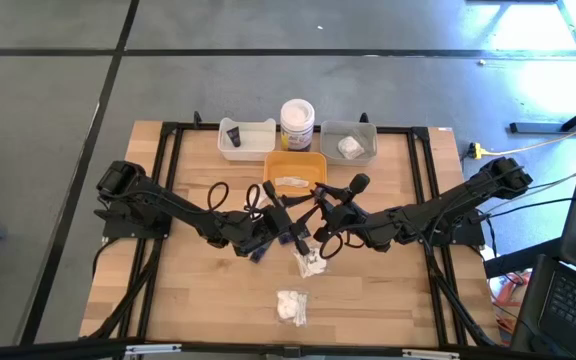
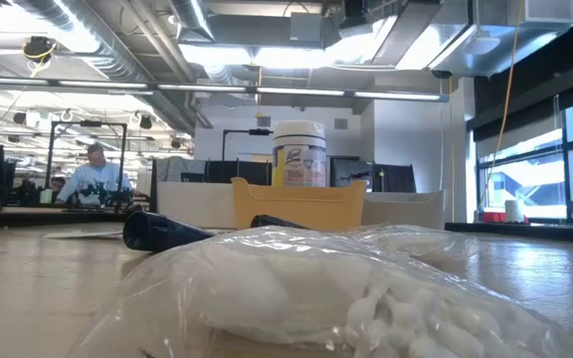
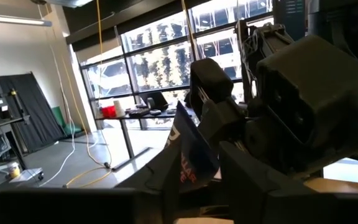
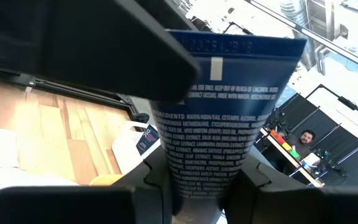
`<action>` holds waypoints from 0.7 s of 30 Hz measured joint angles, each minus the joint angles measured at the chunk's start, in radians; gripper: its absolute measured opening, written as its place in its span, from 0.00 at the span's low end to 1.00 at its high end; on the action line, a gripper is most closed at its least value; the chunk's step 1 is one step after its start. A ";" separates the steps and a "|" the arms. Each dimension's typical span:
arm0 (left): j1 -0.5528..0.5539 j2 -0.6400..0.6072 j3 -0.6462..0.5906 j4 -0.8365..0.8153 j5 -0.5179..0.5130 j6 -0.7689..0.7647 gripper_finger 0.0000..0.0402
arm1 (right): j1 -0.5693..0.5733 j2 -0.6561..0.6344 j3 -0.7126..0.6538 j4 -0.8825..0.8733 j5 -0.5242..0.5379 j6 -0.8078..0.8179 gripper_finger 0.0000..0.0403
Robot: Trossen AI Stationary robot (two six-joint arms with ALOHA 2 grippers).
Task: Pick & Place Travel size toiletries
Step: Put the blue shave cream into the white bin
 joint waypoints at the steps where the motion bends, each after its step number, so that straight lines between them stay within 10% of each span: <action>1: 0.001 0.000 0.000 0.000 0.001 0.000 0.23 | 0.000 0.000 0.000 0.000 0.000 0.000 0.25; 13: 0.006 -0.001 0.000 0.001 0.027 0.008 0.01 | 0.002 0.000 0.000 0.002 0.008 0.006 0.26; 21: 0.006 -0.007 0.000 0.003 -0.012 0.080 0.01 | 0.041 0.000 0.000 0.000 0.043 0.025 0.49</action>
